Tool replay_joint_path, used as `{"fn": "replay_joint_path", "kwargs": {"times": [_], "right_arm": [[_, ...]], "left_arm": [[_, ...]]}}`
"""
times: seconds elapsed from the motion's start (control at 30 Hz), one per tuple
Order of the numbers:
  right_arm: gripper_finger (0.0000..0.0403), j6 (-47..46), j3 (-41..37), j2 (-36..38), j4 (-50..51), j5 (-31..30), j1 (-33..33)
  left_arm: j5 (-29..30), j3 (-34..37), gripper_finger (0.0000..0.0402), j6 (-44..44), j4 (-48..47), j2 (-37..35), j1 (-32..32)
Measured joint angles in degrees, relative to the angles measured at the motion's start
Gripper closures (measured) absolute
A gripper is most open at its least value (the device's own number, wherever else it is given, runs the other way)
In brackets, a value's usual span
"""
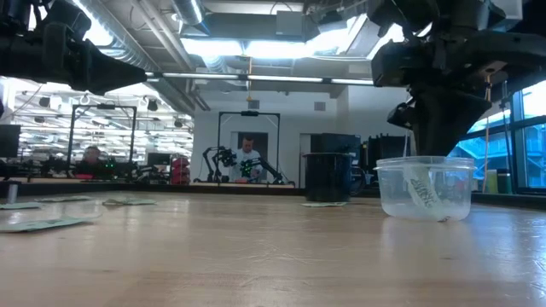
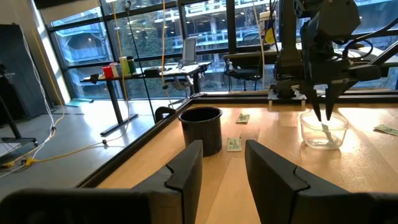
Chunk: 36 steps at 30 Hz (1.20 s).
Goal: Pick and place Stevia / Truvia into bins
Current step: Put the stevia packet into the right transparent container
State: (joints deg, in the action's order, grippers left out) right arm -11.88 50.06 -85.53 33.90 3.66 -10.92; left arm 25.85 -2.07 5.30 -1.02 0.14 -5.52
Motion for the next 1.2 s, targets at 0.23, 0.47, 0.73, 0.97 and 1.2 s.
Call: {"fn": "replay_joint_path", "kwargs": {"times": [0.23,0.47,0.73,0.97,1.2], "right_arm": [[0.0273,-2.9,0.0,5.2,3.0,-1.7,0.8],[0.0271,-6.1,0.0,13.7,3.8,0.3,0.2],[0.0271,-5.9,1.2,17.3,-2.4,0.5,-5.1],[0.0271,-8.7,8.2,14.0,-2.9,-3.9,-12.6],[0.0271,-18.5,19.8,5.1,6.0,-15.2,-21.5]], "left_arm": [[0.0,0.0,0.0286,0.0,0.0,0.0,0.0],[0.0,0.0,0.0286,0.0,0.0,0.0,0.0],[0.0,0.0,0.0286,0.0,0.0,0.0,0.0],[0.0,0.0,0.0285,0.0,0.0,0.0,0.0],[0.0,0.0,0.0285,0.0,0.0,0.0,0.0]]}}
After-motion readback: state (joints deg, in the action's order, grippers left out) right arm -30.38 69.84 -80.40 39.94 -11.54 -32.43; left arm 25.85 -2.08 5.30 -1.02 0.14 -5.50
